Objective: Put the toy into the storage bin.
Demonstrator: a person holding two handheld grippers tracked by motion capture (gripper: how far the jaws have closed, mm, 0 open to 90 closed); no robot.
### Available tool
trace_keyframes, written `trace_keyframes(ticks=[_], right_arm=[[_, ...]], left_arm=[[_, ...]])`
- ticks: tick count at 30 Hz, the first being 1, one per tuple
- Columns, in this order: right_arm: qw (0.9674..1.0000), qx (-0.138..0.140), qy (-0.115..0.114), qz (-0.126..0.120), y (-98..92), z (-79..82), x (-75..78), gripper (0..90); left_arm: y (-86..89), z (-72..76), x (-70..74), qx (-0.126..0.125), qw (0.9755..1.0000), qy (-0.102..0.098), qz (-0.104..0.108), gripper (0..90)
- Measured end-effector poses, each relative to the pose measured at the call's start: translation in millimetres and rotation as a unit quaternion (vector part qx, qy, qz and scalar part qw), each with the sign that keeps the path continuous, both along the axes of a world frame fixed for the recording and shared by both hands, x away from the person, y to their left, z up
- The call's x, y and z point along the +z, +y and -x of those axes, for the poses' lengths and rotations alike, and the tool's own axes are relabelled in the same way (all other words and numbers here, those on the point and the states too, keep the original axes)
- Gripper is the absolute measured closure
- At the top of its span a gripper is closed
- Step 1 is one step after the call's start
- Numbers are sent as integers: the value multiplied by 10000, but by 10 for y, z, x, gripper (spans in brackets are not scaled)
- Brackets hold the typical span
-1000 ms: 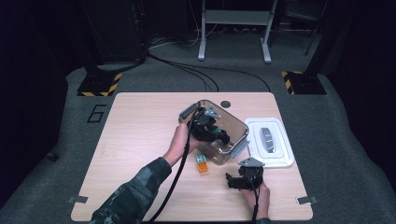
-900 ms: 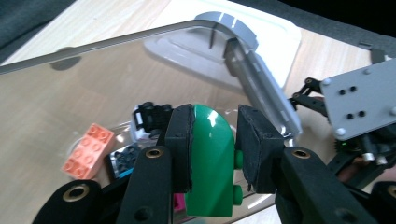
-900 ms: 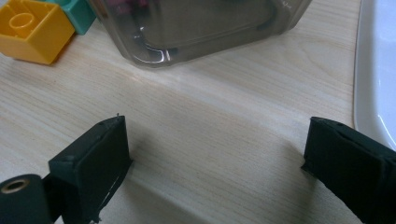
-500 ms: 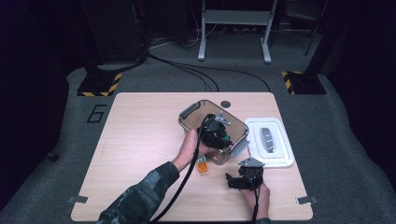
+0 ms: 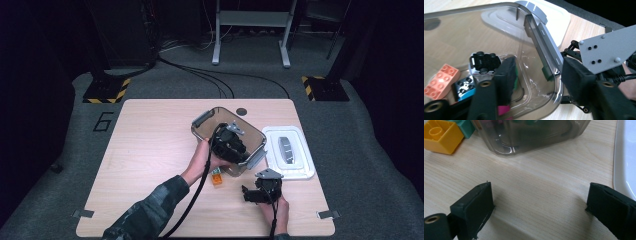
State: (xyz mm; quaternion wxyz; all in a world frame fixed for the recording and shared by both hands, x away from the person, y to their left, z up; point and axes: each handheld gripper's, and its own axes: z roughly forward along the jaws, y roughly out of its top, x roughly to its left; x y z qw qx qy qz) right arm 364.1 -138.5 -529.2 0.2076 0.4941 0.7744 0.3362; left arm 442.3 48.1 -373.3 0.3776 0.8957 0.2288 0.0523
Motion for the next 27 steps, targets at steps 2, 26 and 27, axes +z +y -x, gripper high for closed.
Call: trace_keyframes(ticks=[2, 26, 27], right_arm=[[10000, 14, -2, 8, -2, 0, 0, 59], [10000, 40, -35, 20, -7, -5, -1, 59], [10000, 46, -30, 21, -8, -5, -1, 59]], left_arm=[[69, 33, 39, 46, 9999, -114, -49, 362], [884, 446, -463, 642, 9967, -434, -231, 160], [876, 470, -575, 649, 9967, -418, -251, 160]])
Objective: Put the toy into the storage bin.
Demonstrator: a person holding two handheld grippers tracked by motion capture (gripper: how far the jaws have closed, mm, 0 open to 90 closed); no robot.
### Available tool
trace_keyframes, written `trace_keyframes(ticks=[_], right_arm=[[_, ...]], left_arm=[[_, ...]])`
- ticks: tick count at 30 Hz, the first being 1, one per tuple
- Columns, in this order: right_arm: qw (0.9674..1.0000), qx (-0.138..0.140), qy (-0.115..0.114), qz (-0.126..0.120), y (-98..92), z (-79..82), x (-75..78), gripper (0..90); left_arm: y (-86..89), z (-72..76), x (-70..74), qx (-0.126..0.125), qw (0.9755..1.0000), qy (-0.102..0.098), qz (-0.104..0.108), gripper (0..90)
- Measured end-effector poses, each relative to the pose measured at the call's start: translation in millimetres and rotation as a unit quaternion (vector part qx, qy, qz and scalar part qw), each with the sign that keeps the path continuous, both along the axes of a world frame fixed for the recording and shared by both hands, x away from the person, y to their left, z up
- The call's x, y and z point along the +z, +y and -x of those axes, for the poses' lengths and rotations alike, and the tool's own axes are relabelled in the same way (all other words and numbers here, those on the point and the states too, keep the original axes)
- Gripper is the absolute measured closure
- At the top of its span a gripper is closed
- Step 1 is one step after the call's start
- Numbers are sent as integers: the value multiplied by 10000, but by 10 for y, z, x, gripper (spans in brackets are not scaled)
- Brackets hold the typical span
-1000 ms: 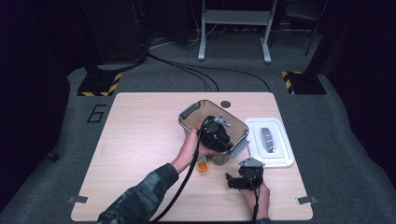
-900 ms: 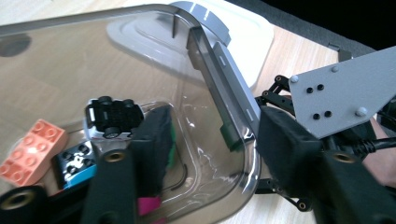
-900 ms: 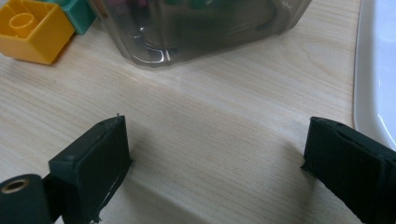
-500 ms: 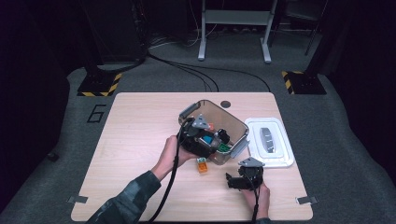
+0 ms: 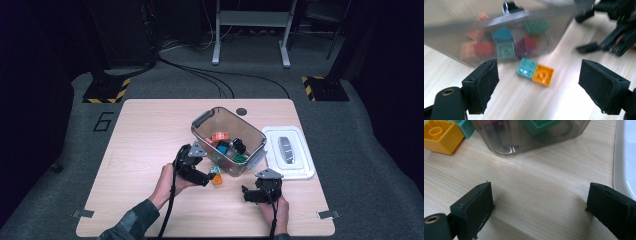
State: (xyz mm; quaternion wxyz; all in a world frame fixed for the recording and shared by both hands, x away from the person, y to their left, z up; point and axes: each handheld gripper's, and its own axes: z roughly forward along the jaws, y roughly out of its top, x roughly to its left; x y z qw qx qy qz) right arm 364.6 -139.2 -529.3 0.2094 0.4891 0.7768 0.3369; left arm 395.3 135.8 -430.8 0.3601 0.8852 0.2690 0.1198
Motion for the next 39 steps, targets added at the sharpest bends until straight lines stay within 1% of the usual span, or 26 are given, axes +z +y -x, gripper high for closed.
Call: trace_keyframes(ticks=[1, 2, 3, 4, 5, 6, 7, 8, 9, 11, 13, 17, 19, 20, 22, 25, 26, 27, 28, 29, 30, 33, 34, 36, 39], right_arm=[[10000, -2, 0, -1, 0, 0, 0, 59], [10000, -1, 1, -1, 0, 0, 0, 59], [10000, -3, 1, 0, 0, 0, 0, 59], [10000, -2, 0, 0, 0, 0, 0, 59], [10000, -2, -1, 0, 0, 0, 0, 59], [10000, -4, -1, -2, 0, 0, 0, 59], [10000, -2, 0, 0, 0, 0, 0, 59], [10000, -2, 0, 0, 0, 0, 0, 59], [10000, -2, 1, -1, 0, 0, 0, 59], [10000, -3, -2, -1, 0, 0, 0, 59], [10000, -3, -2, -1, 0, 0, 0, 59], [10000, -1, -1, 0, 0, 0, 0, 59], [10000, 0, 0, -1, 0, 0, 0, 59], [10000, 0, -3, 2, -1, 0, 0, 59], [10000, 4, -1, 0, -1, -1, 0, 59], [10000, 3, -1, -3, -2, -1, 0, 59], [10000, -2, 2, -3, -1, 0, 0, 59], [10000, 4, 0, -1, -2, -1, 0, 59], [10000, 0, -6, -3, -1, -1, 0, 59], [10000, 4, -2, 1, -2, -1, 0, 59], [10000, 2, -4, 0, -2, -1, 0, 59], [10000, -16, 10, -14, 1, 2, 0, 59], [10000, -11, 12, -14, 0, 1, 0, 59], [10000, -11, 13, -14, 0, 2, 1, 59], [10000, -11, 9, -12, 0, 1, 0, 59]], left_arm=[[-10, 13, -75, -26, 10000, 57, 16, 160], [-26, 17, -136, -21, 10000, 61, -10, 169], [-43, 20, -190, -48, 9999, 49, -83, 177], [-59, 25, -244, -96, 9999, 105, -47, 182], [-76, 21, -289, -109, 9998, 145, -90, 197], [-90, 19, -321, -131, 9997, 162, -122, 208], [-90, 19, -321, -131, 9997, 162, -122, 212], [-129, 8, -405, -169, 9995, 221, -128, 219], [-146, 2, -439, -169, 9995, 224, -127, 229], [-173, -23, -486, -199, 9993, 245, -202, 245], [-200, -49, -529, -185, 9994, 257, -172, 262], [-239, -95, -579, -212, 9992, 290, -192, 291], [-258, -99, -594, -221, 9992, 261, -220, 317], [-269, -102, -602, -246, 9989, 303, -246, 326], [-287, -106, -620, -259, 9989, 272, -292, 357], [-298, -111, -640, -276, 9988, 283, -305, 399], [-298, -110, -644, -294, 9986, 296, -318, 412], [-300, -102, -650, -305, 9986, 253, -338, 430], [-299, -99, -649, -319, 9985, 285, -344, 445], [-300, -90, -661, -319, 9986, 264, -329, 453], [-301, -83, -665, -354, 9984, 299, -324, 485], [-308, -57, -677, -396, 9979, 302, -422, 518], [-313, -53, -684, -348, 9981, 277, -432, 532], [-318, -55, -688, -344, 9980, 297, -447, 541], [-327, -53, -689, -339, 9980, 256, -461, 582]])
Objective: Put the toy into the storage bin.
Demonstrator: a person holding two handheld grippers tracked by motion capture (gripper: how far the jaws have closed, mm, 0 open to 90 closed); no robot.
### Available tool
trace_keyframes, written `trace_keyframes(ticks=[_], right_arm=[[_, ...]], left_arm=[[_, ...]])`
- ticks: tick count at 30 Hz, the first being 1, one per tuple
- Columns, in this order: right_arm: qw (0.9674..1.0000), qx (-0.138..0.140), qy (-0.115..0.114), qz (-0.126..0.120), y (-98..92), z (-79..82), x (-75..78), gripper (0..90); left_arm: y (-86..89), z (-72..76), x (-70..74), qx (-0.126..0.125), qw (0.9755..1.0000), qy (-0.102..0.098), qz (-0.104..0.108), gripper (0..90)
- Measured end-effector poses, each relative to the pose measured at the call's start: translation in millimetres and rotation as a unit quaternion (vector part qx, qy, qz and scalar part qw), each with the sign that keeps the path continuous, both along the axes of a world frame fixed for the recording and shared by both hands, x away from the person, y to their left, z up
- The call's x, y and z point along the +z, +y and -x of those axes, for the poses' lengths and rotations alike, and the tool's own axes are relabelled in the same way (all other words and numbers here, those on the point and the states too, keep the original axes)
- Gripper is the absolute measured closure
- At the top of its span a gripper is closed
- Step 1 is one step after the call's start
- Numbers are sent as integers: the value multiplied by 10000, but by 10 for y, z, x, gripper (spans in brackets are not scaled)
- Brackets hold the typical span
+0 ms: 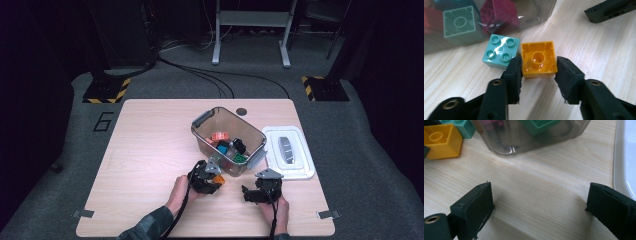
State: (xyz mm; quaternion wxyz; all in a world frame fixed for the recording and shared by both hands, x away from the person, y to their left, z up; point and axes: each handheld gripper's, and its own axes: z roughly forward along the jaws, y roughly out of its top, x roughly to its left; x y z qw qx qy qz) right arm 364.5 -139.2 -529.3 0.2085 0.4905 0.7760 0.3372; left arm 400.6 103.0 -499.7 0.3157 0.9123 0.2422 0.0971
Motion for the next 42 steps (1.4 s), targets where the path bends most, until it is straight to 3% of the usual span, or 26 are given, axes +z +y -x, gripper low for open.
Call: trace_keyframes(ticks=[6, 22, 38, 42], right_arm=[[10000, 8, -7, 6, -1, -1, 0, 59], [10000, 16, -13, 18, -1, -3, 0, 58], [10000, 13, -12, 17, -1, -2, 0, 59], [10000, 13, -12, 16, -1, -3, 0, 58]], left_arm=[[33, 16, 24, 11, 9999, 0, 115, 590], [359, -19, 337, 227, 9991, -49, 367, 591], [654, -103, 748, 462, 9967, -183, 640, 591], [700, -137, 908, 484, 9960, -275, 694, 591]])
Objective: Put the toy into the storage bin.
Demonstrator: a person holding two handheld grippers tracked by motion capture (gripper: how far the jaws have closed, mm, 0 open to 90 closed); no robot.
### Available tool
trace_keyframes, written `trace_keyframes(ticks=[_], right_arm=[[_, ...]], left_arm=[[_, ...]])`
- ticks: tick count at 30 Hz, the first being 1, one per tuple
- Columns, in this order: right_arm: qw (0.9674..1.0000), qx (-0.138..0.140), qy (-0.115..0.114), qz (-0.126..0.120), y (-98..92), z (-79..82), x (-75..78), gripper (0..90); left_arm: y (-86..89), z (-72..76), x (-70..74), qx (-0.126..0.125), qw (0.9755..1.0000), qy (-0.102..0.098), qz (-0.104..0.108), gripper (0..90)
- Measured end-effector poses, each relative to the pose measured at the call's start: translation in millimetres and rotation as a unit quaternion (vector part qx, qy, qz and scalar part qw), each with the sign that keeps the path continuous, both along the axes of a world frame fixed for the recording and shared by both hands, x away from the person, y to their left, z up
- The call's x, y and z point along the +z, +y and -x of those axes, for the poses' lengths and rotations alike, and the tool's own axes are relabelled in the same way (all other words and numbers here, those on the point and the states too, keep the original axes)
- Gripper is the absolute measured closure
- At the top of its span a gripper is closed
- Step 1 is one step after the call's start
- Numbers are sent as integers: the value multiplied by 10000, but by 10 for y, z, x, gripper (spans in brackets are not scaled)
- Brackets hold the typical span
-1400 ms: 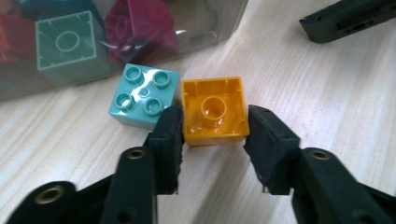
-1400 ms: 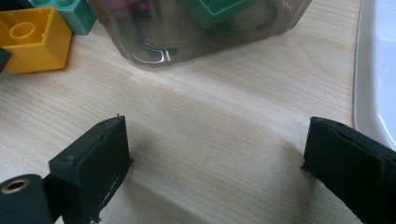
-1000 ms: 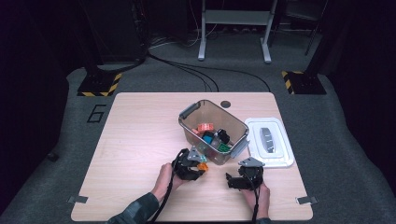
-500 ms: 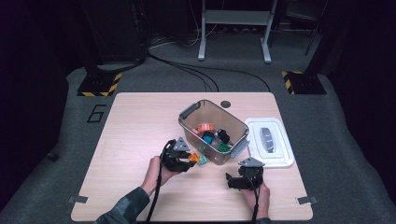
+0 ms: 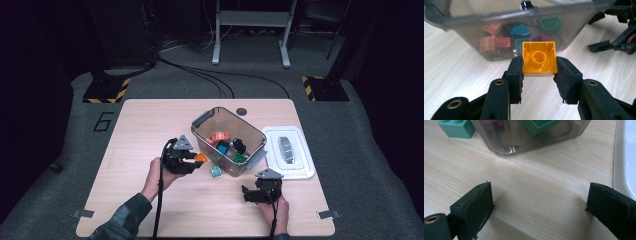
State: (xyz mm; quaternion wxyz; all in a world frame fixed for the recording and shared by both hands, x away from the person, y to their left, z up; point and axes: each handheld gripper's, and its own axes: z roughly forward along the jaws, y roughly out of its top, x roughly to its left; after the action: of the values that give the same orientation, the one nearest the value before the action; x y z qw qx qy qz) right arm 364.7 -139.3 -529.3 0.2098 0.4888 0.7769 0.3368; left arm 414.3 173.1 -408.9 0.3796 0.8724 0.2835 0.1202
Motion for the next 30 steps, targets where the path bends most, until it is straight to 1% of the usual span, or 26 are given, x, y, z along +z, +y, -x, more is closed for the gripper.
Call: trace_keyframes(ticks=[2, 3, 4, 8, 10, 11, 13, 15, 16, 20, 21, 22, 24, 25, 26, 29, 30], right_arm=[[10000, 0, -1, 2, 0, 0, 0, 58], [10000, 0, 1, 1, 0, 0, 0, 59], [10000, 1, -1, 1, 0, 0, 0, 59], [10000, 1, 0, 1, 0, 0, 0, 58], [10000, 0, 0, 1, 0, 0, 0, 58], [10000, 0, 0, 0, 0, 0, 0, 58], [10000, 0, 0, 0, 0, 0, 0, 59], [10000, 0, -1, 0, 0, 0, 0, 59], [10000, 0, -1, 0, 0, 0, 0, 58], [10000, 0, 0, 0, 0, 0, 0, 58], [10000, 1, 0, 1, 0, 0, 0, 59], [10000, 1, -1, 0, 0, 0, 0, 58], [10000, 2, 0, 1, -1, 0, 0, 59], [10000, -10, 0, -15, 2, 0, 0, 58], [10000, -6, 0, -9, 1, 0, 0, 59], [10000, -37, -10, -12, 4, -1, -1, 58], [10000, -38, -9, -12, 5, -1, -1, 59]], left_arm=[[1, -16, 67, 8, 10000, -57, -23, 591], [2, -28, 101, -7, 10000, -90, -14, 591], [-9, -35, 130, 29, 10000, -86, 24, 591], [-62, -83, 264, -23, 9997, -225, -11, 591], [-105, -113, 323, -52, 9996, -260, -35, 591], [-136, -133, 354, -74, 9997, -245, -10, 591], [-181, -162, 391, -105, 9995, -287, -39, 591], [-237, -190, 419, -132, 9995, -273, -23, 591], [-266, -206, 430, -163, 9995, -284, -39, 591], [-397, -261, 440, -255, 9995, -198, -30, 591], [-397, -261, 440, -255, 9995, -198, -30, 591], [-467, -282, 435, -319, 9994, -159, -50, 591], [-500, -290, 434, -359, 9992, -126, -75, 591], [-577, -312, 421, -435, 9989, -94, -118, 591], [-605, -315, 410, -413, 9991, -77, -93, 591], [-684, -342, 387, -462, 9989, -2, -123, 591], [-715, -357, 377, -525, 9985, 58, -110, 590]])
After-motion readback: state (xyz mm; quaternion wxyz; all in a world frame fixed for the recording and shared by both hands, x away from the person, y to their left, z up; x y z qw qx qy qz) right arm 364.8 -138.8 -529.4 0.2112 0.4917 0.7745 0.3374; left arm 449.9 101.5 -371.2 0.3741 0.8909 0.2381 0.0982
